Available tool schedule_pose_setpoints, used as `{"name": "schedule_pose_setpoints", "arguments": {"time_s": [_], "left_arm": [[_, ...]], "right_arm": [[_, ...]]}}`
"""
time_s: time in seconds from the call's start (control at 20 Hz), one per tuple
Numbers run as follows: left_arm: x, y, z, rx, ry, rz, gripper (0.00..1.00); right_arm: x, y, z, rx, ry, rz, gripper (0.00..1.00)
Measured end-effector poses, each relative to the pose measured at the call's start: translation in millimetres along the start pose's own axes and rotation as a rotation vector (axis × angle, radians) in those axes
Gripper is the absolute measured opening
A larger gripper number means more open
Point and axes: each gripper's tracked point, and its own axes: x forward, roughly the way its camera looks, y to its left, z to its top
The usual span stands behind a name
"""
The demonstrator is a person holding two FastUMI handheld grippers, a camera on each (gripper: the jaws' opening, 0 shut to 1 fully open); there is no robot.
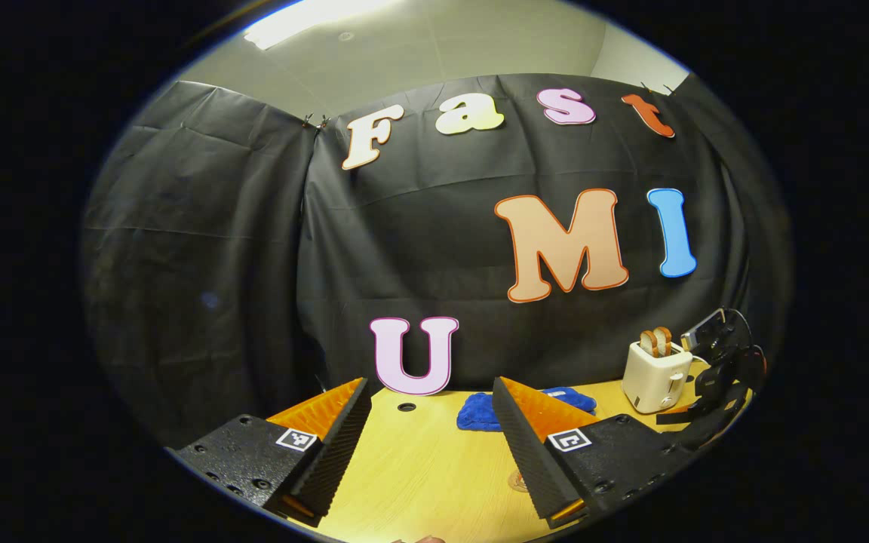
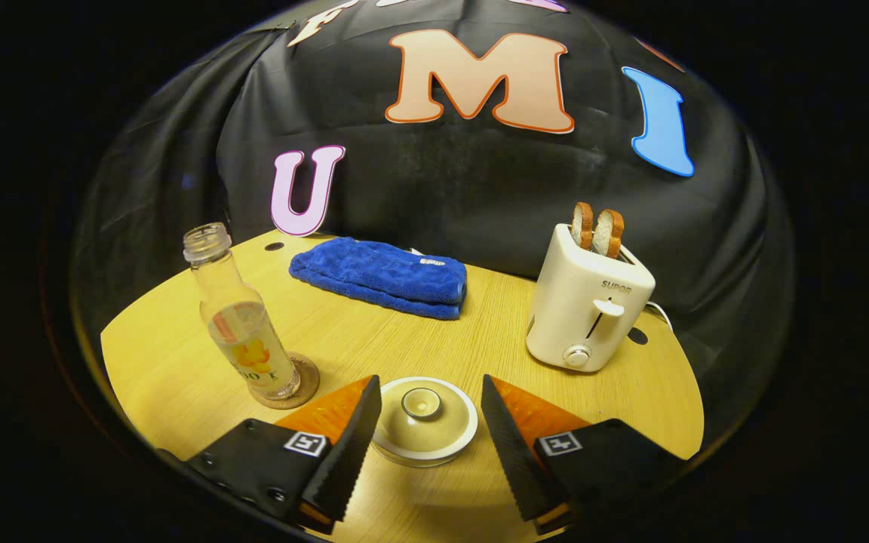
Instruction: Open the teacup lid with one hand, grasp the water bottle and pour water into the teacup with the other hand; after pouring, place the water bottle on the coaster and then close the teacup lid.
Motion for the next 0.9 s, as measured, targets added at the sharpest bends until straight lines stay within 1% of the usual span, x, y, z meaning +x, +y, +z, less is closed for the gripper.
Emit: {"name": "schedule_pose_setpoints", "arguments": {"time_s": [0.05, 0.15, 0.2, 0.25, 0.3, 0.4, 0.55, 0.6, 0.7, 0.75, 0.85, 0.9], "left_arm": [[0, 1, -1, 0.004, 0.001, 0.001, 0.94], [-1, 1, -2, 0.01, 0.005, -0.002, 0.92], [-1, 1, -3, 0.011, 0.007, -0.005, 0.96], [0, 1, -2, 0.011, 0.009, -0.004, 0.93], [-1, 1, -3, 0.011, 0.008, -0.005, 0.93], [1, 2, -2, 0.015, 0.008, -0.004, 0.93], [2, 2, -5, 0.014, 0.013, -0.009, 0.93], [3, 1, -6, 0.012, 0.015, -0.011, 0.93], [4, 1, -6, 0.01, 0.016, -0.012, 0.93], [4, 1, -6, 0.008, 0.016, -0.015, 0.93], [5, -1, -8, 0.004, 0.02, -0.021, 0.93], [6, -2, -9, 0.0, 0.023, -0.024, 0.93]], "right_arm": [[1, 1, -2, 0.003, 0.008, 0.002, 0.8], [6, 3, -11, 0.013, 0.035, 0.007, 0.79], [8, 3, -14, 0.013, 0.049, 0.006, 0.79], [11, 4, -17, 0.01, 0.057, 0.005, 0.79], [12, 3, -17, 0.002, 0.058, -0.002, 0.82], [15, 4, -17, 0.003, 0.054, -0.006, 0.65], [13, 6, -18, 0.009, 0.055, -0.003, 0.65], [13, 3, -12, 0.018, 0.039, -0.015, 0.56], [13, 6, -16, 0.027, 0.052, -0.013, 0.39], [14, 6, -15, 0.025, 0.044, -0.013, 0.41], [13, 5, -14, 0.025, 0.044, -0.016, 0.35], [13, 5, -14, 0.025, 0.047, -0.017, 0.34]]}}
